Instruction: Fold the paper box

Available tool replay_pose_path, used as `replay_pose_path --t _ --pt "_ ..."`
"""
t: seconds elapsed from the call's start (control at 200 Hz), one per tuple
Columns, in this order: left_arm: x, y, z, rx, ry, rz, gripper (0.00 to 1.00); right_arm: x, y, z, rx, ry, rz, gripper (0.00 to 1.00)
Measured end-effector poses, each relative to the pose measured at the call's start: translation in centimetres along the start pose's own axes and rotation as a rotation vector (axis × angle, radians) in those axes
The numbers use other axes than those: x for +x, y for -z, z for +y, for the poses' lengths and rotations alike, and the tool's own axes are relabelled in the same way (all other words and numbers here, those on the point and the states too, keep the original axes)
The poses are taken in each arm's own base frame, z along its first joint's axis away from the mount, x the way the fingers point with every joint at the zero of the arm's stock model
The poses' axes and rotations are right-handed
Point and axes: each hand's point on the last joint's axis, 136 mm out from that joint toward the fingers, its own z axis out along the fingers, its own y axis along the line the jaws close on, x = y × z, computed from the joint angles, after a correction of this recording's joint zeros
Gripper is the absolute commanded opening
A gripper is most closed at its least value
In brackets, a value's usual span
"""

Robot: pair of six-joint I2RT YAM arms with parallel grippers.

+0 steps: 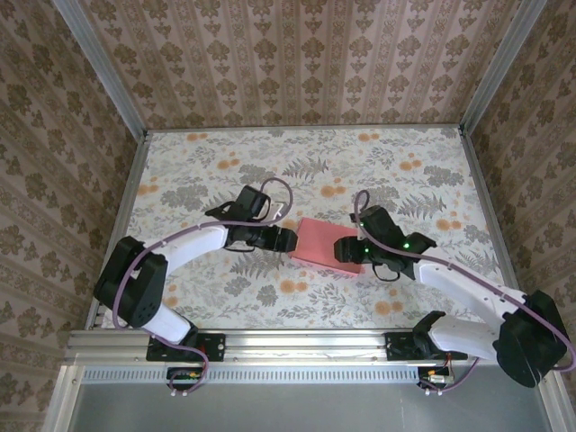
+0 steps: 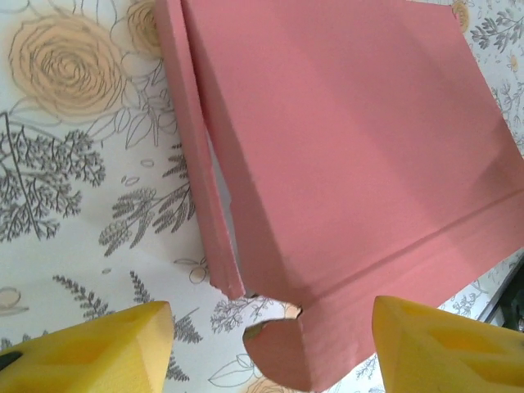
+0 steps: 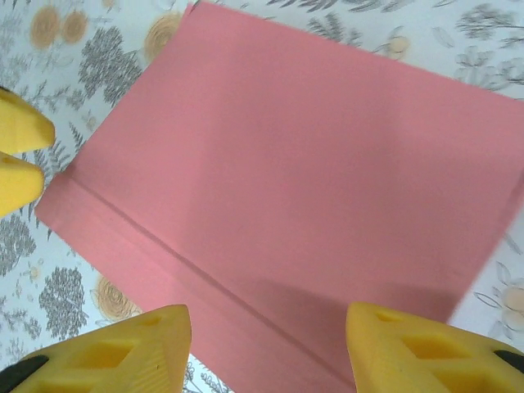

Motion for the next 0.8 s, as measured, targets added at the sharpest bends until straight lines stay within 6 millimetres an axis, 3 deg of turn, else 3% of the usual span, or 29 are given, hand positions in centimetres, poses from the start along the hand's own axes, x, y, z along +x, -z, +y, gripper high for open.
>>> replay_pose_path --t 0.2,0.4,0.57,0.8 --pt "-0.5 -1.0 0.3 -0.001 -0.008 0.024 0.59 0.0 1.4 -1.8 0.043 -0.110 -0.042 0.56" --pt "-0.1 -2.2 0.2 0.010 -0.007 0.065 0.53 2.3 0.5 -4.3 0.079 -0.195 0.004 0.57" --pt "-0.3 -2.5 -1.2 0.046 -0.033 0.072 0.40 3.4 -0.6 -4.4 0.046 -0.226 0.042 0.53" --pt "0.2 -3.2 -1.6 0.059 -0.039 0.100 0.33 3.7 -1.5 -4.0 0.003 -0.256 0.054 0.45"
